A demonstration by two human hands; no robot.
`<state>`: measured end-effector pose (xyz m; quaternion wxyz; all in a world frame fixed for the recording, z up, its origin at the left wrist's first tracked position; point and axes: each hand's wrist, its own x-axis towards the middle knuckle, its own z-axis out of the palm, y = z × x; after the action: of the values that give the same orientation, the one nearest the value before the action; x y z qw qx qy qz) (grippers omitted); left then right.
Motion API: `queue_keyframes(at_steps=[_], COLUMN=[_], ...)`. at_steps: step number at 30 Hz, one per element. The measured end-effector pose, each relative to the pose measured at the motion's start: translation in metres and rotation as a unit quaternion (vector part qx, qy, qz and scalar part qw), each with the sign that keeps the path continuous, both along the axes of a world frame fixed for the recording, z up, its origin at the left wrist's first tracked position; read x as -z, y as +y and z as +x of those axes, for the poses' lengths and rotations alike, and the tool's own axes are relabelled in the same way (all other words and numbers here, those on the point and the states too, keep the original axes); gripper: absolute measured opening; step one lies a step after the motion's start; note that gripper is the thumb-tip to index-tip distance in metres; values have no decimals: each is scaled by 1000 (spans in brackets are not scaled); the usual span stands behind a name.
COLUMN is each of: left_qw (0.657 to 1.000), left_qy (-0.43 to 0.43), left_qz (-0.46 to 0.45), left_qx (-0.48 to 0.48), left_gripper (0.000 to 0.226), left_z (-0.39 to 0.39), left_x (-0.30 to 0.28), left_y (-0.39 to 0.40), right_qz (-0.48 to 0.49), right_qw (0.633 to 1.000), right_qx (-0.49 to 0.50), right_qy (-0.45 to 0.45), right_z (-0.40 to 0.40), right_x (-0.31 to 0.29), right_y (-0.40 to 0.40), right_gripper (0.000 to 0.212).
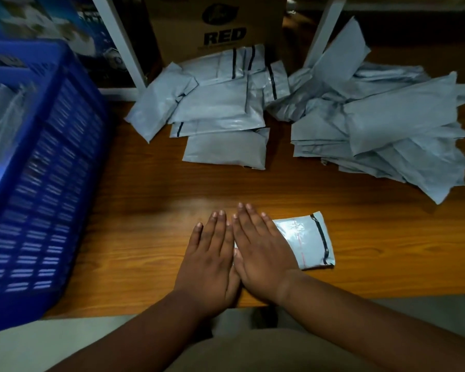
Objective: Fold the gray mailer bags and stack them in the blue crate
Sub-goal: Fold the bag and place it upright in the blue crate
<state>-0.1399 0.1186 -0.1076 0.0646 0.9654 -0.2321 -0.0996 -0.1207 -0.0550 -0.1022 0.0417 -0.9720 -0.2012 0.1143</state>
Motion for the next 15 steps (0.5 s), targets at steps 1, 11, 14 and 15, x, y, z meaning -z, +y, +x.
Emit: queue_keyframes(at_steps=[1,11,14,15], left_qw=[1000,999,998,998], left_qy=[-2,-7,-31,-43], left_qz=[0,25,9,-3], left_qx=[0,-48,-51,-36], left_gripper=[78,76,73,69], left_z=[-1,-5,-2,0], left_x=[0,-1,-9,-12], left_y=[0,-4,-16,-23], right_qz=[1,13,-2,-3], right_qw=[1000,1000,999,998], right_qx=[1,-12,-4,-2], right_qy=[0,-8,-53,-60], right_z=[-1,-3,-7,-9], right_x=[0,-15,-16,-14], right_y=[0,-12,-29,-35], right_gripper=[72,68,64,63])
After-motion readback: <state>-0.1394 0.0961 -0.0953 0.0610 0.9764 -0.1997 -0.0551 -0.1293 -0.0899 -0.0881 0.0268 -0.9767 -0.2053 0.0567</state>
